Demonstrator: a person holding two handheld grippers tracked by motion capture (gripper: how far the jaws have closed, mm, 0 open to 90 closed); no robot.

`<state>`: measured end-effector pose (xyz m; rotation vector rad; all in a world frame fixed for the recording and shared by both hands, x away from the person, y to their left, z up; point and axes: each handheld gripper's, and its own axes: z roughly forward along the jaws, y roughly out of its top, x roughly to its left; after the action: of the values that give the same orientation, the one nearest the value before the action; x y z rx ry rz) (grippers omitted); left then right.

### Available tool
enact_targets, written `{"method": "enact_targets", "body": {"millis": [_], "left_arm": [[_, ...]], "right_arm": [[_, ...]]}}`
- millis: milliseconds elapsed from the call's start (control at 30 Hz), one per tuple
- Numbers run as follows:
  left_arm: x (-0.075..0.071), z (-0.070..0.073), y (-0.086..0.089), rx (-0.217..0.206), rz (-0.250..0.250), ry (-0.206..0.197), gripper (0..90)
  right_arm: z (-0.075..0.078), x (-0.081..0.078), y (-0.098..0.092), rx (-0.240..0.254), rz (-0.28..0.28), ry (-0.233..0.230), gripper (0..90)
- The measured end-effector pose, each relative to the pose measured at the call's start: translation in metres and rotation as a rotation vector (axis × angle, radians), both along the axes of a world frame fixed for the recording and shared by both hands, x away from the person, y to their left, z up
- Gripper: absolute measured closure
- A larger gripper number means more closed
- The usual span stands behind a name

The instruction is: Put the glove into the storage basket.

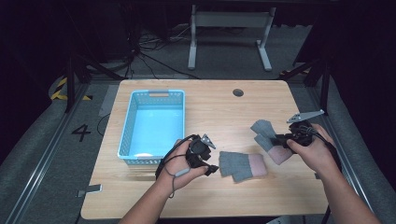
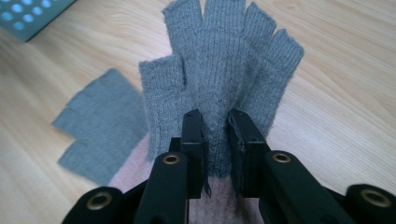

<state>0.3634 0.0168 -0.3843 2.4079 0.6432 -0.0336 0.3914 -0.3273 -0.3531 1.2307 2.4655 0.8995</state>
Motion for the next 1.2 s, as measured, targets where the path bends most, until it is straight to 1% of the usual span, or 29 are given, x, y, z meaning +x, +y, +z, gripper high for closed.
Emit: {"method": "enact_targets", "body": {"millis": [33,67,100,133,300,333,367,400,500,567,600,733,800,933,967,1067,1133,1200], "left_arm": [[0.0,0.0,0.0,0.005,-0.005,-0.002,47.7],[0.0,0.0,0.0,0.0,0.001,0.001,47.6],[0.0,0.0,0.0,0.005,-0.005,-0.001,47.7],[0.0,0.0,0.0,0.002,-0.001,0.0,47.6],[0.0,0.0,0.0,0.001,-0.002,0.001,47.7],[0.0,0.0,0.0,0.003,-0.002,0.0,47.6],[0.0,0.0,0.0,0.005,-0.005,-0.001,47.6],[0.0,0.0,0.0,0.002,-0.001,0.001,47.6],[0.0,-0.001,0.0,0.005,-0.005,0.002,47.6],[0.0,-0.001,0.0,0.01,-0.009,0.001,47.5],[0.0,-0.001,-0.001,0.008,-0.007,0.002,47.5],[0.0,-0.001,-0.001,0.009,-0.008,0.002,47.5],[0.0,-0.001,-0.001,0.011,-0.007,0.002,47.5],[0.0,-0.001,-0.002,0.008,-0.008,0.005,47.5],[0.0,-0.002,-0.002,0.008,-0.008,0.006,47.5],[0.0,-0.003,-0.003,0.014,-0.01,0.009,47.5],[0.0,-0.003,-0.003,0.016,-0.007,0.011,47.5],[0.001,-0.003,-0.003,0.014,-0.011,0.009,47.5]], "right_arm": [[0.001,-0.002,0.002,-0.005,0.005,-0.001,77.9],[0.001,-0.004,0.004,-0.007,0.018,-0.003,77.9],[0.002,-0.006,0.006,-0.009,0.028,-0.004,77.9],[0.003,-0.007,0.008,-0.009,0.039,-0.006,77.9],[0.004,-0.014,0.016,-0.014,0.096,0.0,77.9],[0.004,-0.015,0.017,-0.014,0.101,0.002,77.9],[0.003,-0.016,0.019,-0.016,0.124,0.001,77.8],[0.003,-0.016,0.019,-0.016,0.124,0.001,77.8],[0.0,-0.018,0.023,-0.028,0.18,0.0,77.5],[-0.002,-0.018,0.026,-0.034,0.194,0.005,77.4],[-0.004,-0.018,0.027,-0.04,0.208,0.008,77.5],[-0.011,-0.019,0.033,-0.039,0.227,0.02,77.5],[-0.012,-0.019,0.033,-0.038,0.229,0.022,77.4],[-0.019,-0.022,0.039,-0.034,0.278,0.046,76.9],[-0.023,-0.022,0.041,-0.027,0.294,0.049,76.9],[-0.032,-0.024,0.046,-0.007,0.301,0.055,76.9],[-0.038,-0.024,0.05,-0.038,0.32,0.075,76.9],[-0.041,-0.024,0.052,-0.048,0.316,0.072,76.9]]}}
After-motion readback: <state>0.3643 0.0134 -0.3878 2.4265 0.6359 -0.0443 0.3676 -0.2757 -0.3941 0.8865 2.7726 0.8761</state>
